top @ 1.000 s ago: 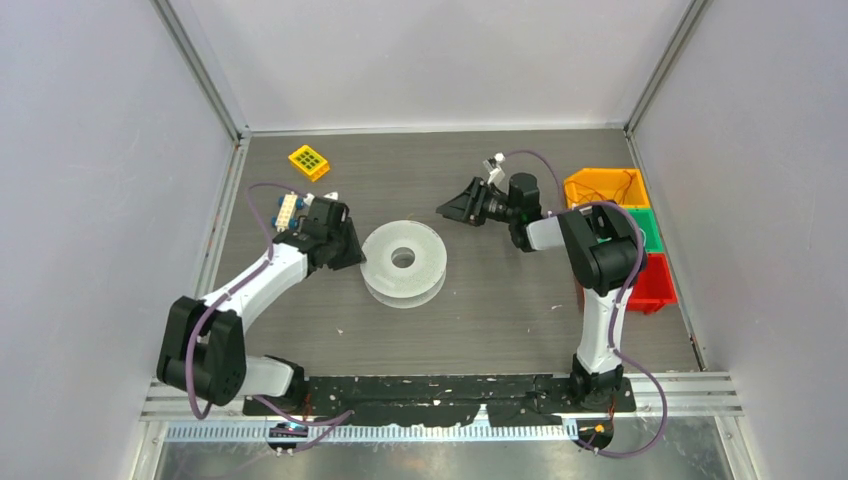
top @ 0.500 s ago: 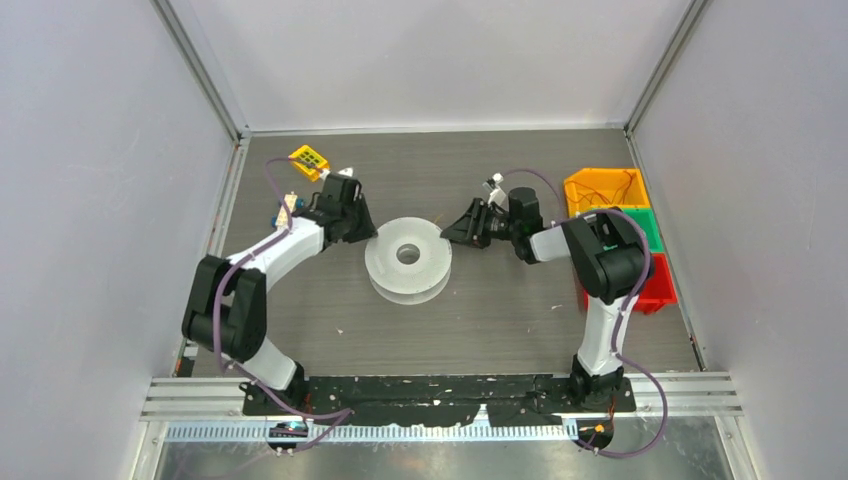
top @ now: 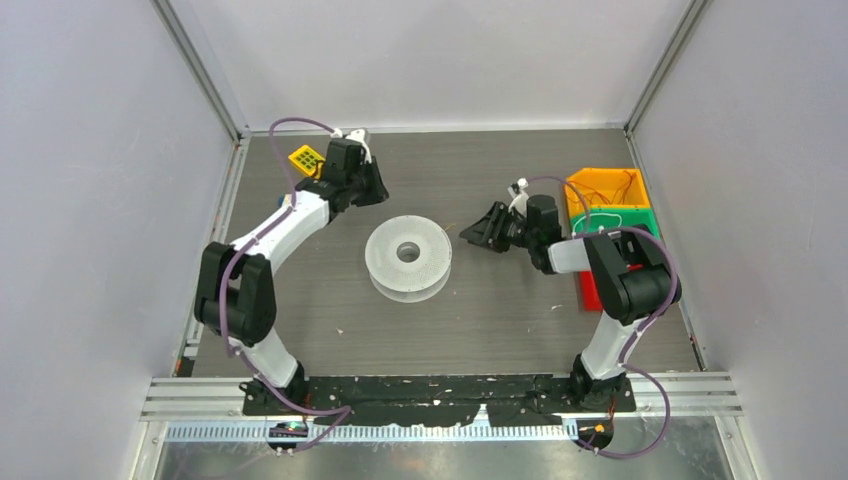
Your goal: Wrap the cables
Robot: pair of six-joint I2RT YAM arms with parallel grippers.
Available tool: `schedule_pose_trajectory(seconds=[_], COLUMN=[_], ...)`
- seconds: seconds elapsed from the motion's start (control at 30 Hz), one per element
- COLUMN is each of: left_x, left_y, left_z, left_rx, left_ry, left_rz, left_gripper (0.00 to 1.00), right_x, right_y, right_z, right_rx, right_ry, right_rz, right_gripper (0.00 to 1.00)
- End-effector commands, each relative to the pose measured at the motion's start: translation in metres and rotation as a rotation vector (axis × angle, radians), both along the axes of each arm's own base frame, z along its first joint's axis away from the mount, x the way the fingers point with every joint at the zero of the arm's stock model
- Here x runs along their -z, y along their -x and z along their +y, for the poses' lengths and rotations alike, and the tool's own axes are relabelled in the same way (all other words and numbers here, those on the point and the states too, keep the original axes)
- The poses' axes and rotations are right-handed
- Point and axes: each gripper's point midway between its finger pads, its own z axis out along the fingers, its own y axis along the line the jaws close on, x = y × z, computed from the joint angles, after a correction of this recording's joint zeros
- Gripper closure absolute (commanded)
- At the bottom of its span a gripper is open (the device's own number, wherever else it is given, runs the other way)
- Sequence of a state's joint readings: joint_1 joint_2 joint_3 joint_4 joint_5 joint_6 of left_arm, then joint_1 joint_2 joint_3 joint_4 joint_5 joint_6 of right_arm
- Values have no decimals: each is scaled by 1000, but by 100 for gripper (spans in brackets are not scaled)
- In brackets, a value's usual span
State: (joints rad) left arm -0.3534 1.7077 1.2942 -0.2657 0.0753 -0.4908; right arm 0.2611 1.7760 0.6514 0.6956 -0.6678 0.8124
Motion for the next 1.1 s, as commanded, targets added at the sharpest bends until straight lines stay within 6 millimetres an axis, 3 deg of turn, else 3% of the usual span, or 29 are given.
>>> schedule_pose_trajectory(seconds=[0.0, 0.03, 0.07, 0.1, 0.13, 0.17, 0.2, 0.23, 0.37, 0.57, 0.7, 1.07], left_x=[-36, -37, -39, -38, -38, -36, -34, -29, -24, -13, -6, 17], left_y=[21, 28, 35, 43, 50, 57, 64, 71, 88, 99, 104, 107], left_z=[14, 16, 17, 18, 18, 17, 16, 16, 8, -8, -16, -13], left_rx=[-1, 0, -4, -4, 2, 11, 18, 20, 61, 114, 133, 115], left_ry=[-22, -16, -5, 10, 30, 48, 59, 70, 126, 181, 189, 163], left_rz=[-73, -76, -82, -83, -85, -81, -71, -55, -21, 16, 30, 67], left_gripper=[80, 79, 79, 79, 79, 78, 78, 78, 78, 78, 78, 78], right_x=[-21, -12, -22, -8, -19, -3, -12, -8, 6, 19, 28, 44], right_y=[-53, -56, -69, -70, -84, -84, -95, -100, -106, -105, -94, -79], right_z=[-13, -15, -14, -17, -15, -16, -13, -12, -6, 1, 10, 27], right_rx=[51, 35, 32, 15, 13, -8, -12, -23, -50, -97, -144, -196], right_ry=[178, 228, 243, 293, 302, 333, 334, 344, 340, 338, 340, 327], right_rz=[-134, -128, -163, -142, -173, -135, -155, -136, -103, -84, -68, -45], right_gripper=[54, 54, 53, 52, 52, 52, 52, 52, 53, 57, 57, 61])
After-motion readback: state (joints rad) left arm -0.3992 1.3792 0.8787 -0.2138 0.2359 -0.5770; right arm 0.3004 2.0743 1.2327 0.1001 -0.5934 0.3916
